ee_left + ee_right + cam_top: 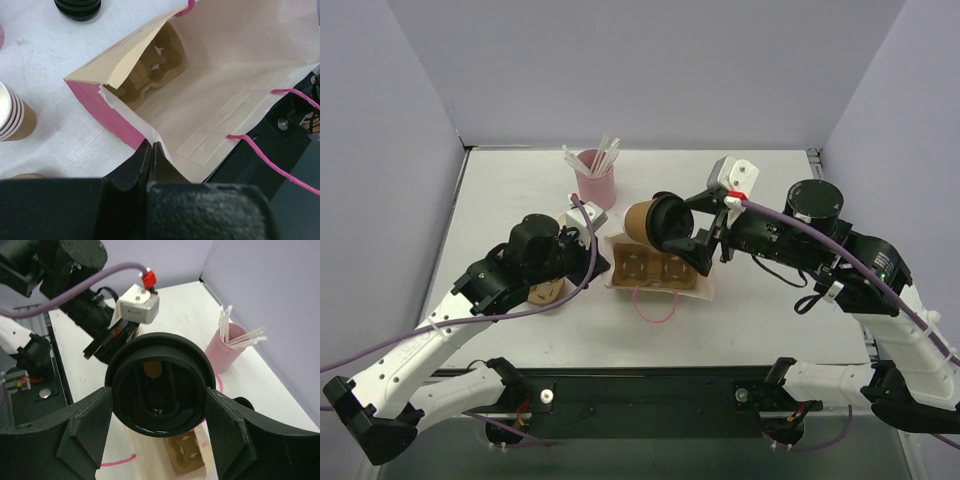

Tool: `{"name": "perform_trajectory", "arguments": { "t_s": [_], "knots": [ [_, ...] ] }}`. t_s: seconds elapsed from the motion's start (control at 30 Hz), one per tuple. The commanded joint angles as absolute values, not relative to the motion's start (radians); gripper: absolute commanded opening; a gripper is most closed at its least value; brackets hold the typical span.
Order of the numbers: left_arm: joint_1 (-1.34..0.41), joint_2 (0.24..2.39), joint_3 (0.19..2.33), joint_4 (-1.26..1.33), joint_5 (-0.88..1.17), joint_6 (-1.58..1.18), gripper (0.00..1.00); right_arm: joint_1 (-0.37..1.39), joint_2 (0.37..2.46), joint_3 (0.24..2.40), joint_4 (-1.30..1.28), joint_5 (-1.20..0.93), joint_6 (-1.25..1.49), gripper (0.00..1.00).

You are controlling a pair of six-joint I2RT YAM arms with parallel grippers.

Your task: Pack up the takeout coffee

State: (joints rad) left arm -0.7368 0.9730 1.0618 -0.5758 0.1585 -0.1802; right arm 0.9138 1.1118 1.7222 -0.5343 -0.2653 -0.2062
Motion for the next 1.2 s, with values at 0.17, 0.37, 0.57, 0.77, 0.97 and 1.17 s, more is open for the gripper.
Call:
{"name": "perform_trajectory", "arguments": {
  "t_s": [0.17, 0.37, 0.57, 0.77, 0.97, 1.17],
  "knots": [
    [-0.727, 0.962, 1.092, -0.479, 0.195, -0.17, 0.0, 1.02, 1.074, 1.562, -0.65, -0.149, -0.336, 0.42],
    [-0.721, 0.946, 1.077, -0.469, 0.201, -0.161, 0.0, 1.049, 1.112, 1.485, -0.669, -0.054, -0.414, 0.41],
    [-0.716, 0.94, 1.085, -0.498, 0.143, -0.222, 0.03, 1.063, 1.146, 1.39, -0.658, -0.003, -0.445, 0.4],
    [-0.715, 0.891, 1.06, -0.549, 0.103, -0.281, 0.18, 1.103, 1.157, 1.282, -0.562, 0.11, -0.416, 0.39],
    [-0.713, 0.844, 1.075, -0.65, 0.048, -0.38, 0.44, 1.117, 1.218, 1.293, -0.529, 0.086, -0.371, 0.39],
    [-0.715, 0.805, 1.036, -0.712, -0.001, -0.41, 0.57, 1.12, 1.261, 1.296, -0.489, 0.091, -0.35, 0.38]
  ]
}}
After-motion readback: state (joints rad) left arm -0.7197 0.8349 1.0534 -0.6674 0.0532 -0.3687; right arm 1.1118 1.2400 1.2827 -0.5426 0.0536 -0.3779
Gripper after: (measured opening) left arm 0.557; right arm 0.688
